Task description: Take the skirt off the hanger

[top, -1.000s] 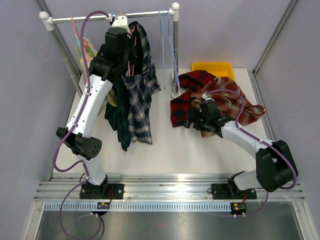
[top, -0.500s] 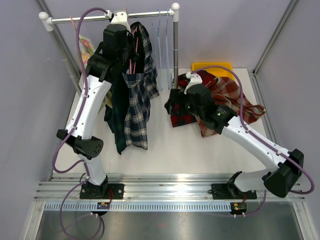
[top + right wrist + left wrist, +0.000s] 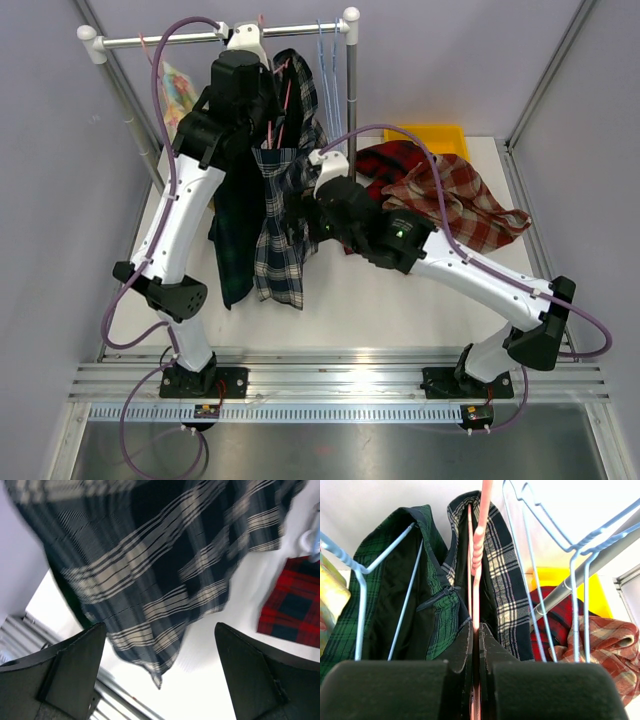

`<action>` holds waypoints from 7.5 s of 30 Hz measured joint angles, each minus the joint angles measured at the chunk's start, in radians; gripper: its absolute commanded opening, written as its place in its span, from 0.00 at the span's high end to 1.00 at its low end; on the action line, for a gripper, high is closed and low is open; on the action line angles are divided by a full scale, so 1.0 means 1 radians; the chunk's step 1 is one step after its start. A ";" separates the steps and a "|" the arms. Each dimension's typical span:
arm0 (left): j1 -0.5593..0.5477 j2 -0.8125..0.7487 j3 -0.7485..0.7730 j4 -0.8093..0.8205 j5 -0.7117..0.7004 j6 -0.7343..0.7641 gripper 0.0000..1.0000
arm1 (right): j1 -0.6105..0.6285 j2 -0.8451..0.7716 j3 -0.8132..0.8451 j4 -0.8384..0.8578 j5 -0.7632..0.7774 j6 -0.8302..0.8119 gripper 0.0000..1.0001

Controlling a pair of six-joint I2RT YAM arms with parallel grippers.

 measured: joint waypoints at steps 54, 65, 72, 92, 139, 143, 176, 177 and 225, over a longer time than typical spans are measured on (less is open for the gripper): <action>-0.178 -0.510 -0.481 -0.156 0.079 -0.018 1.00 | 0.094 0.169 0.018 -0.013 0.388 0.016 1.00; -0.179 -0.689 -0.382 -0.243 0.050 -0.041 1.00 | 0.033 -0.113 -0.362 -0.113 0.407 0.185 1.00; -0.179 -0.640 -0.546 -0.196 0.040 -0.041 1.00 | -0.005 -0.444 -0.286 -0.149 0.574 0.032 1.00; -0.172 -0.280 -0.216 -0.046 -0.062 0.089 1.00 | -0.820 0.227 0.745 -0.059 0.193 -0.372 1.00; -0.001 -0.263 -0.180 0.240 -0.109 0.182 0.36 | -0.789 -0.238 -0.592 0.187 -0.423 0.080 0.00; 0.055 -0.274 -0.203 0.235 -0.114 0.182 0.42 | -0.789 -0.261 -0.598 0.150 -0.421 0.079 0.01; 0.127 -0.005 -0.018 0.032 0.062 0.149 1.00 | -0.747 -0.302 -0.484 0.087 -0.403 -0.031 0.00; 0.112 -0.011 -0.001 0.035 0.057 0.149 1.00 | -0.729 -0.299 -0.436 0.084 -0.399 -0.039 0.00; -0.056 -0.177 -0.109 -0.072 -0.046 0.090 1.00 | 0.404 0.071 -0.174 0.153 0.238 0.134 1.00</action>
